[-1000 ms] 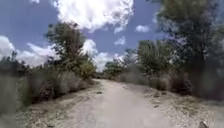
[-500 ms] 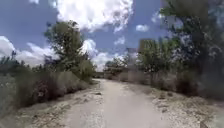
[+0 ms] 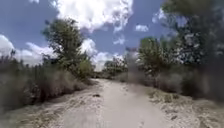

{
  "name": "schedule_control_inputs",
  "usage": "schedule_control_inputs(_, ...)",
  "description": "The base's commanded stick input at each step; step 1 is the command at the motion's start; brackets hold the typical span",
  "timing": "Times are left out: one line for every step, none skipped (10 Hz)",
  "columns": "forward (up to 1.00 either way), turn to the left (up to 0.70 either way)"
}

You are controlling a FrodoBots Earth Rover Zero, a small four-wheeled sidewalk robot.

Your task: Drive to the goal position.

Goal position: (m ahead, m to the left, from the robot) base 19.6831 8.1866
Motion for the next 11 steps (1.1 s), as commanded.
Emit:
schedule_control_inputs(0.45, 0.0)
schedule_control_inputs(0.45, 0.0)
schedule_control_inputs(0.45, 0.0)
schedule_control_inputs(0.45, 0.0)
schedule_control_inputs(0.45, 0.0)
schedule_control_inputs(0.45, 0.0)
schedule_control_inputs(0.45, 0.0)
schedule_control_inputs(0.45, 0.0)
schedule_control_inputs(0.45, 0.0)
schedule_control_inputs(0.45, 0.0)
schedule_control_inputs(0.45, 0.0)
